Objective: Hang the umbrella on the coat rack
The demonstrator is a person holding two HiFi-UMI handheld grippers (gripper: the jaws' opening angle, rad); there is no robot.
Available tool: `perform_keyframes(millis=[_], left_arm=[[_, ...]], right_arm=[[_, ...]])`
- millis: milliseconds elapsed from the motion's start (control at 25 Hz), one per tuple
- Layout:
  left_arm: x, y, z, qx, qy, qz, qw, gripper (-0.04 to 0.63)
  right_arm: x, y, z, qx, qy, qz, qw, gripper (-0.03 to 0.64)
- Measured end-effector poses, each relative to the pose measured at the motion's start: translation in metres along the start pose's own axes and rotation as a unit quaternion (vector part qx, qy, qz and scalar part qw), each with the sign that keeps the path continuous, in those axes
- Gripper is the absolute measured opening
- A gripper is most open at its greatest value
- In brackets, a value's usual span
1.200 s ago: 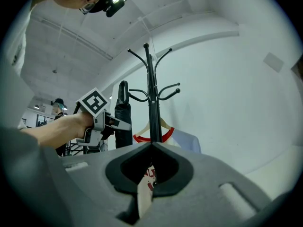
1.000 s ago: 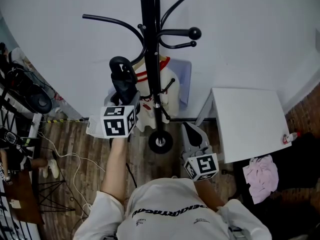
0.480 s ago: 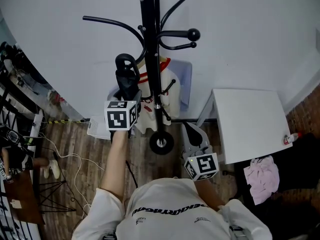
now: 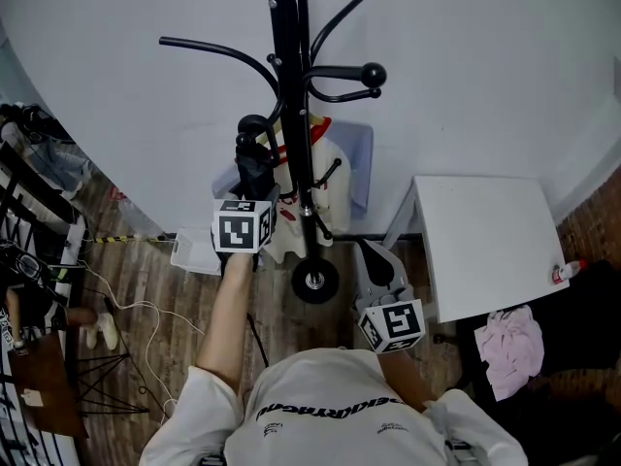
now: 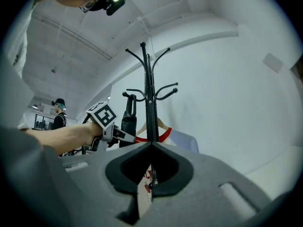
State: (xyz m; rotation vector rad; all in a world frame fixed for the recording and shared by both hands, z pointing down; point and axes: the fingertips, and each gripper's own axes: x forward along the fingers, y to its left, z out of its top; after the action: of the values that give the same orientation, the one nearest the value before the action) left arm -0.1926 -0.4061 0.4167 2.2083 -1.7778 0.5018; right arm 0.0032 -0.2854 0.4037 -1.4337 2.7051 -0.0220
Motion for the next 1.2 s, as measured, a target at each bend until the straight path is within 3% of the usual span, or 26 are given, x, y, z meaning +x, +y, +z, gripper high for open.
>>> perform_keyframes(millis=[720,1200], left_arm=[[0.032,-0.02,0.002,-0.019,-0.029,-0.039,0.9986,0.258],[0.043,-0.032,0.012,-0.026,-0.128,-0.065,0.9893,0.259]], right_arm=[[-0.004,-0.014,-0.003,0.001,0.0,-0.015,1.0,-0.003],[-0.013,-0.02,-0.005,0.0,0.0,-0.025,1.0,-0.003]])
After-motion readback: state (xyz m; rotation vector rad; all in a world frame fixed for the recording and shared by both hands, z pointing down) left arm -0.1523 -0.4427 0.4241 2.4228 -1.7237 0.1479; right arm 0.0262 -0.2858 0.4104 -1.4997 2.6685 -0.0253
